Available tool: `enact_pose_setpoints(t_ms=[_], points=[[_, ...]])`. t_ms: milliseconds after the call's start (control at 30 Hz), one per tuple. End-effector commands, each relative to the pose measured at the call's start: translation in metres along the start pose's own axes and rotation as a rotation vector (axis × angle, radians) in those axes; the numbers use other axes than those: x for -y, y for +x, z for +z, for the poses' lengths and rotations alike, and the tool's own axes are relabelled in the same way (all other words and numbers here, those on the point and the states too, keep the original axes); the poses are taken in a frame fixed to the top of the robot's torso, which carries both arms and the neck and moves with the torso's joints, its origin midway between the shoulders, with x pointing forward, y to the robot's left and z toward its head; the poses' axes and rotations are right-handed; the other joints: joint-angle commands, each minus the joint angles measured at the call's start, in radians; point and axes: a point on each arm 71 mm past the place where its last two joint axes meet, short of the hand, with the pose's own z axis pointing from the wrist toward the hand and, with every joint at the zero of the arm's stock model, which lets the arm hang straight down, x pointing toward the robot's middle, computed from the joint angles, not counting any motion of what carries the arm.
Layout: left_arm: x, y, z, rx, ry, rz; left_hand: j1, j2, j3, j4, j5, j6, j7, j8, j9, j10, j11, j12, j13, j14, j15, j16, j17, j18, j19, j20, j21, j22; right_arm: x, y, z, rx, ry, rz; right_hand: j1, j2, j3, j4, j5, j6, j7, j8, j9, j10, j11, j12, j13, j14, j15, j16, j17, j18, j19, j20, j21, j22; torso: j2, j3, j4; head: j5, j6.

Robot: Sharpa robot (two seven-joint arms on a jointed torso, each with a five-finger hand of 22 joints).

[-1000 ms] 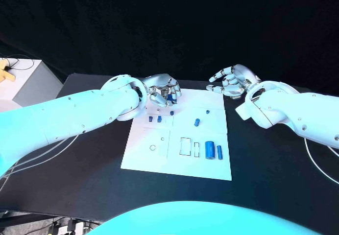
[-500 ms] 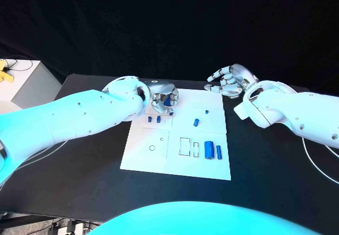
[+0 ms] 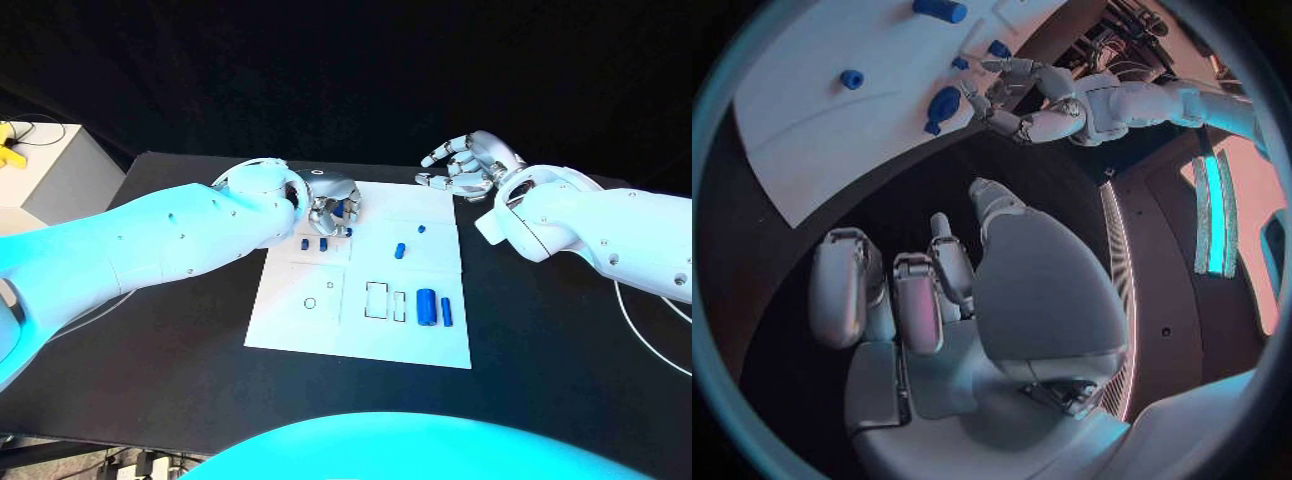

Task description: Assemble the parts on the task board

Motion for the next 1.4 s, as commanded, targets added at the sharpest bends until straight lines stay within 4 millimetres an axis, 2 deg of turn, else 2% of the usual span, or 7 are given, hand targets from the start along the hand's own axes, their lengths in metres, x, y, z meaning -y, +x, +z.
enact_pose_setpoints(t_ms=[33, 233, 367, 567, 867, 1067, 1400], points=[[0.0, 0.003, 0.002, -0.017, 0.002, 0.016, -0.01, 0.004, -0.001, -0.008, -0.006, 0.007, 0.0, -0.007, -0.002, 0.008, 0.0, -0.008, -0.002, 0.007, -0.001, 0.007, 0.002, 0.016, 0.005, -0.001, 0.007, 0.001, -0.002, 0.001, 0.0, -0.001, -0.018, -0.003, 0.003, 0.008, 0.006, -0.002, 0.007, -0.007, -0.001, -0.002, -0.001, -0.006, 0.003, -0.006, -0.001, 0.077, 0.002, -0.004, 0.163, 0.012, 0.006, 0.004, -0.006, 0.084, 0.001, -0.0004, 0.0001, -0.003, 0.0], [0.001, 0.006, 0.004, -0.016, 0.005, 0.012, -0.012, 0.008, 0.003, -0.01, -0.006, 0.01, 0.0, -0.014, -0.004, 0.02, -0.002, -0.013, -0.005, 0.016, -0.003, 0.015, 0.014, 0.016, 0.007, -0.002, 0.011, 0.003, -0.002, 0.001, 0.0, -0.002, -0.019, -0.003, 0.003, 0.008, 0.006, -0.002, 0.007, -0.007, -0.001, -0.002, -0.001, -0.006, 0.003, -0.006, -0.001, 0.077, 0.002, -0.004, 0.163, 0.012, 0.006, 0.004, -0.006, 0.084, 0.001, 0.0008, 0.0, -0.005, -0.001], [0.0, 0.009, 0.006, -0.023, 0.002, 0.008, -0.013, 0.01, 0.004, -0.011, -0.006, 0.013, -0.001, -0.017, -0.004, 0.025, -0.003, -0.016, -0.007, 0.017, -0.003, 0.018, 0.015, 0.016, 0.007, -0.002, 0.013, 0.004, -0.002, 0.001, 0.0, -0.002, -0.019, -0.003, 0.003, 0.008, 0.006, -0.002, 0.007, -0.007, -0.001, -0.002, -0.001, -0.006, 0.003, -0.006, -0.001, 0.077, 0.002, -0.004, 0.163, 0.012, 0.006, 0.004, -0.006, 0.084, 0.002, 0.0001, -0.001, -0.006, -0.001], [-0.001, 0.013, 0.007, -0.02, 0.001, 0.001, -0.011, 0.016, 0.01, -0.015, -0.006, 0.02, -0.001, -0.021, -0.004, 0.033, -0.005, -0.021, -0.01, 0.02, -0.005, 0.022, 0.017, 0.016, 0.007, -0.004, 0.017, 0.006, -0.002, 0.001, 0.0, -0.003, -0.019, -0.003, 0.003, 0.008, 0.006, -0.002, 0.007, -0.007, -0.001, -0.002, -0.001, -0.006, 0.003, -0.006, -0.001, 0.077, 0.002, -0.004, 0.163, 0.012, 0.006, 0.004, -0.006, 0.084, 0.0, 0.0001, 0.0013, -0.01, -0.003], [-0.002, 0.016, 0.009, -0.019, 0.0, -0.008, -0.006, 0.031, 0.021, -0.026, -0.008, 0.037, 0.0, -0.027, -0.004, 0.052, -0.008, -0.031, -0.015, 0.028, -0.009, 0.03, 0.024, 0.016, 0.009, -0.007, 0.026, 0.012, -0.003, 0.002, 0.0, -0.007, -0.019, -0.002, 0.003, 0.008, 0.006, -0.002, 0.007, -0.007, -0.001, -0.002, -0.001, -0.006, 0.003, -0.006, -0.001, 0.077, 0.002, -0.004, 0.163, 0.012, 0.006, 0.004, -0.006, 0.084, 0.0, 0.0006, -0.0003, -0.013, -0.003], [-0.003, 0.017, 0.01, -0.021, 0.0, -0.014, -0.007, 0.034, 0.022, -0.027, -0.009, 0.042, 0.0, -0.029, -0.004, 0.057, -0.009, -0.034, -0.016, 0.029, -0.009, 0.032, 0.025, 0.015, 0.008, -0.008, 0.029, 0.013, -0.003, 0.002, 0.0, -0.008, -0.018, -0.002, 0.003, 0.008, 0.006, -0.002, 0.007, -0.007, -0.001, -0.002, -0.001, -0.006, 0.003, -0.006, -0.001, 0.077, 0.002, -0.004, 0.163, 0.012, 0.006, 0.004, -0.006, 0.084, 0.0, 0.0004, 0.0011, -0.014, -0.003], [-0.002, 0.02, 0.012, -0.024, 0.002, -0.025, -0.009, 0.036, 0.024, -0.031, -0.01, 0.042, 0.0, -0.036, -0.005, 0.065, -0.01, -0.041, -0.019, 0.034, -0.01, 0.037, 0.032, 0.015, 0.007, -0.008, 0.033, 0.015, -0.003, 0.003, 0.0, -0.011, -0.017, -0.002, 0.003, 0.008, 0.01, -0.001, 0.008, -0.007, 0.0, -0.002, -0.002, -0.006, 0.003, -0.007, -0.002, 0.076, 0.002, -0.004, 0.163, 0.013, 0.006, 0.004, -0.008, 0.083, 0.0, 0.0009, -0.0001, -0.016, -0.003]])
